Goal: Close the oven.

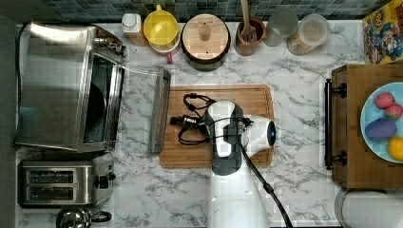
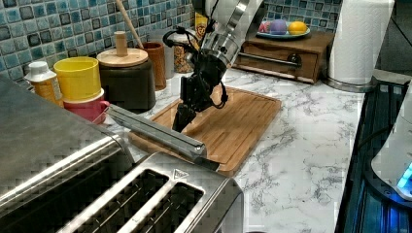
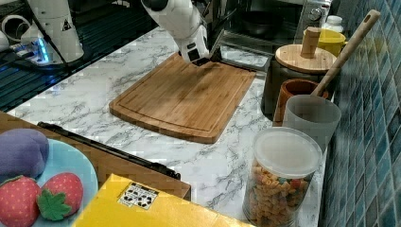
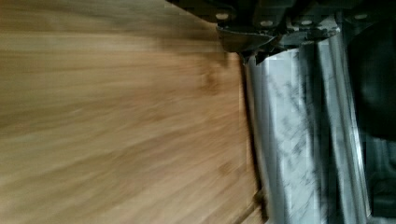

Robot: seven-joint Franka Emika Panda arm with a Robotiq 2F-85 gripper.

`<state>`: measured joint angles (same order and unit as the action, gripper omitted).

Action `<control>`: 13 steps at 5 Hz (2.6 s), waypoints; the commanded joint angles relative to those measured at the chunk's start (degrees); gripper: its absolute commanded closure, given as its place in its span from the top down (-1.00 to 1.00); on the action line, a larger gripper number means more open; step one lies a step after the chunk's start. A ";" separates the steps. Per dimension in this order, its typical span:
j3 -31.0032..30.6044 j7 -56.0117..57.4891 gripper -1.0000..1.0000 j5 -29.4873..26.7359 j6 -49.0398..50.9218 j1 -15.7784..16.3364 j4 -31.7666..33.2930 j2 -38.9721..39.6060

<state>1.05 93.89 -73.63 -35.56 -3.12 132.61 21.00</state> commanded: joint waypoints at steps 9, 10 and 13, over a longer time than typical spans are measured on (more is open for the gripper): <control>-17.17 -13.55 -1.00 -4.16 -20.88 11.14 -12.75 -14.56; -17.71 -18.25 -1.00 -0.11 -22.79 12.21 -14.42 -15.34; -23.26 -55.54 -1.00 42.02 -21.60 13.53 -26.54 -10.52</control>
<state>-15.05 45.41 -34.13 -56.96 1.66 127.46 10.41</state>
